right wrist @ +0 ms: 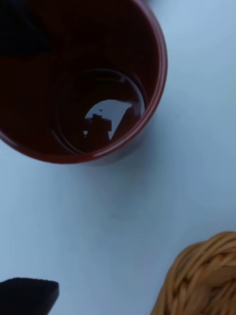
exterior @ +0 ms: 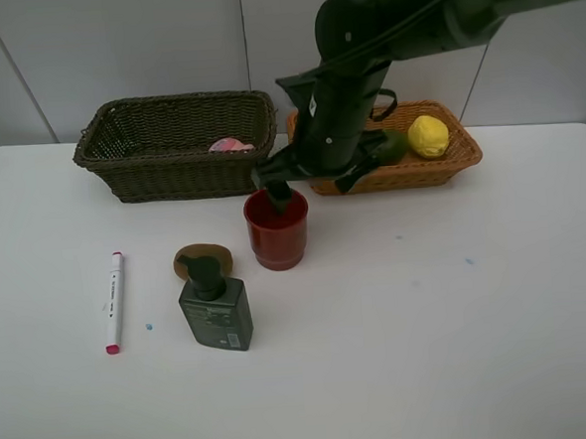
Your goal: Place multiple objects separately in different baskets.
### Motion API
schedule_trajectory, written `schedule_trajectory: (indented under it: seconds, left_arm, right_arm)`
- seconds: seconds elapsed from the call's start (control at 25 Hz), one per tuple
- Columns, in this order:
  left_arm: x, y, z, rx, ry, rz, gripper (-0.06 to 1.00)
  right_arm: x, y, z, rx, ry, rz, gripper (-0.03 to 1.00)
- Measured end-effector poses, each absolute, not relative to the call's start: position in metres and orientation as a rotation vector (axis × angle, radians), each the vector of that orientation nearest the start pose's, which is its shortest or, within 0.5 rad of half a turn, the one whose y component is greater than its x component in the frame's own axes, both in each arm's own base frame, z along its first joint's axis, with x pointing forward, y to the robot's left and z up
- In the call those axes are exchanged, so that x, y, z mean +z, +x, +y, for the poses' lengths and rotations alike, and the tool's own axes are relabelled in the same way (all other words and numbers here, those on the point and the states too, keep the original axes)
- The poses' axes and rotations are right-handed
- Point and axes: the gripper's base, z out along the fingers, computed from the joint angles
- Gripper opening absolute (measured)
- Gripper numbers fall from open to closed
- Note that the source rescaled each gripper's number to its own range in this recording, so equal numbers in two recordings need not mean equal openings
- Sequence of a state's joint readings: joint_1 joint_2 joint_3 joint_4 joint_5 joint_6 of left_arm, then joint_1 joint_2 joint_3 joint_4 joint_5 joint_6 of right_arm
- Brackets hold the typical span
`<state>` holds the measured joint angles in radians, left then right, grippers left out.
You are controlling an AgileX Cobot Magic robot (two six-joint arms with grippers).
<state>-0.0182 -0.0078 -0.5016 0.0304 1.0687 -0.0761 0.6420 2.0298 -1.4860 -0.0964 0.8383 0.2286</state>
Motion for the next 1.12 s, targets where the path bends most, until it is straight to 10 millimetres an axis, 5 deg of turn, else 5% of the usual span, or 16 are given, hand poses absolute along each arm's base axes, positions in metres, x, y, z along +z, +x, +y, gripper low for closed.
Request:
schedule_trajectory:
  seconds: [0.64, 0.8, 0.92, 1.12]
  left_arm:
    - [0.277, -0.007, 0.003, -0.023, -0.061, 2.042, 1.00]
    - [0.277, -0.007, 0.003, -0.023, -0.061, 2.042, 1.00]
    - [0.277, -0.007, 0.003, -0.023, -0.061, 2.042, 1.00]
    - [0.277, -0.007, 0.003, -0.023, -0.061, 2.042, 1.00]
  right_arm:
    - [0.142, 0.349, 0.255, 0.095, -0.656, 2.777, 0.98]
    - [0.130, 0.350, 0.256, 0.090, -0.660, 2.791, 0.91]
    - [0.128, 0.351, 0.257, 0.091, -0.659, 2.791, 0.73]
    - [0.129, 0.351, 0.257, 0.096, -0.658, 2.784, 0.14]
